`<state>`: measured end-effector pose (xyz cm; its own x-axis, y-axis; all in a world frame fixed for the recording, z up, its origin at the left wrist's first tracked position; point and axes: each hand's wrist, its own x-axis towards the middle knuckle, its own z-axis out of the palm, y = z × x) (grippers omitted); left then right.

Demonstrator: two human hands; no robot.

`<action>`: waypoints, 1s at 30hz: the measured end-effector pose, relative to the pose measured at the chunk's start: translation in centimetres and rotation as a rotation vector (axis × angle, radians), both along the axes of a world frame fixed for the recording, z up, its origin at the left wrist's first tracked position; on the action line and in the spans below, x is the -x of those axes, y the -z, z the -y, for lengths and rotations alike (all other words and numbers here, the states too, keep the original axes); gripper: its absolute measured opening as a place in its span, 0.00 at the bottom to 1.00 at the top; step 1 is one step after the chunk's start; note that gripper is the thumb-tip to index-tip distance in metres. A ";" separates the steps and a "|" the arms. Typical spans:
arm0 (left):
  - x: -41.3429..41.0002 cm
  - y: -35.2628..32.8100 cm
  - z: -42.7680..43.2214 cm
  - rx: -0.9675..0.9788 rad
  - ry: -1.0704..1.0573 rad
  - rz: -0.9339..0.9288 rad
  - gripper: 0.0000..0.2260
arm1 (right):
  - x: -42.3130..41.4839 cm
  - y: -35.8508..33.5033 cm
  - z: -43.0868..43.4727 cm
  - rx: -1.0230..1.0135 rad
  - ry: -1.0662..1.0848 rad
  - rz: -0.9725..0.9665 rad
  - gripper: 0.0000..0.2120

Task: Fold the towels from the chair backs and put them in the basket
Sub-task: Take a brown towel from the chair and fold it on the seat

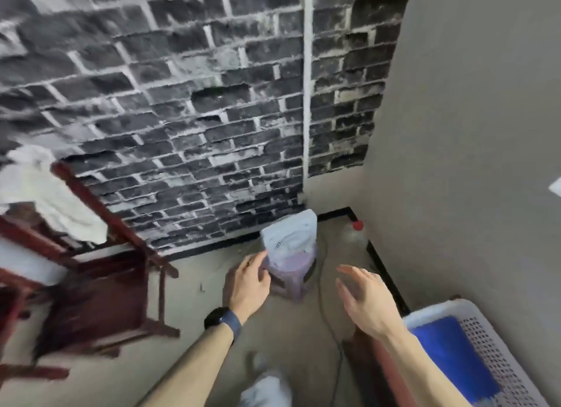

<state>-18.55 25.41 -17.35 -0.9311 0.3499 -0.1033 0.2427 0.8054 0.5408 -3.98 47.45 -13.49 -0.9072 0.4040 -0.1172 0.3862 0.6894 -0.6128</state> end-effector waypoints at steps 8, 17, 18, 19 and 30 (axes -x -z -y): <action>0.8 -3.9 26.5 -0.051 -0.644 -0.115 0.22 | 15.4 -6.1 21.4 -0.003 -0.635 -0.079 0.12; -3.5 -8.3 49.8 0.011 -1.150 -0.255 0.24 | 24.5 -9.8 46.0 -0.037 -1.198 -0.208 0.13; -3.9 -8.8 51.7 0.018 -1.181 -0.273 0.24 | 25.3 -10.2 48.3 -0.031 -1.236 -0.232 0.13; -4.4 -9.3 53.6 0.028 -1.213 -0.292 0.24 | 26.1 -10.4 50.7 -0.026 -1.277 -0.254 0.12; -1.4 -12.2 70.4 0.168 -1.491 -0.369 0.23 | 36.6 -11.8 73.5 0.157 -1.533 -0.300 0.12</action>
<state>-17.20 -45.00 -5.14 -0.3953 -0.8805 0.2616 -0.7146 0.4738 0.5147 -40.60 -26.04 -1.73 -0.4230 -0.8871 0.1848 -0.7393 0.2200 -0.6364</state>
